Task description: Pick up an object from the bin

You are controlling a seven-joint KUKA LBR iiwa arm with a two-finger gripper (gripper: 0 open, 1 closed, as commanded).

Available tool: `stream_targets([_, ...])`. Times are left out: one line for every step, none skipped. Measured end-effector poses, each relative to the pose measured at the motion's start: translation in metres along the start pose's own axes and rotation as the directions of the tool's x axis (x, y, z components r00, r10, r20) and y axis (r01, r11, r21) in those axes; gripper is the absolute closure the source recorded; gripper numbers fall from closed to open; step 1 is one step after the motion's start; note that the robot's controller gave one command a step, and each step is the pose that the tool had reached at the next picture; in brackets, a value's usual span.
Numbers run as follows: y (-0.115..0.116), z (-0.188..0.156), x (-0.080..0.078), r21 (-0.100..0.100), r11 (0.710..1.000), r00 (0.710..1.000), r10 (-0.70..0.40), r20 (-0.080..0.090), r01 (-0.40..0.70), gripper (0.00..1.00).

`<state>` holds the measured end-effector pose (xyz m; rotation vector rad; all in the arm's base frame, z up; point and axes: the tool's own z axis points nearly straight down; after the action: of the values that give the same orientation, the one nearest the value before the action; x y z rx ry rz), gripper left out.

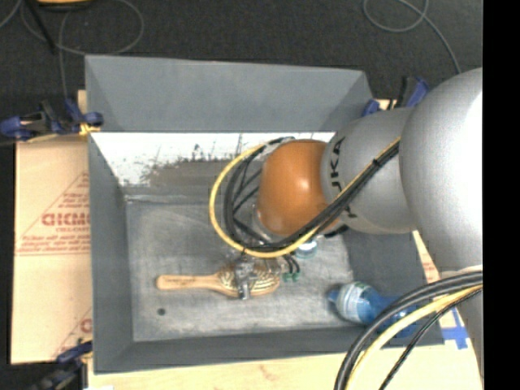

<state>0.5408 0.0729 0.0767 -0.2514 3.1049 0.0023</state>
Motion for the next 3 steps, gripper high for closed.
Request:
stream_targets([0.000,0.000,0.000,0.000,1.000,1.000,0.001,0.000,-0.001,1.00])
stream_targets([0.002,-0.044,0.006,0.000,1.000,0.999,-0.023,-0.030,0.023,1.00])
stream_targets([-0.022,-0.112,-0.001,0.000,1.000,0.999,-0.023,-0.028,0.023,1.00])
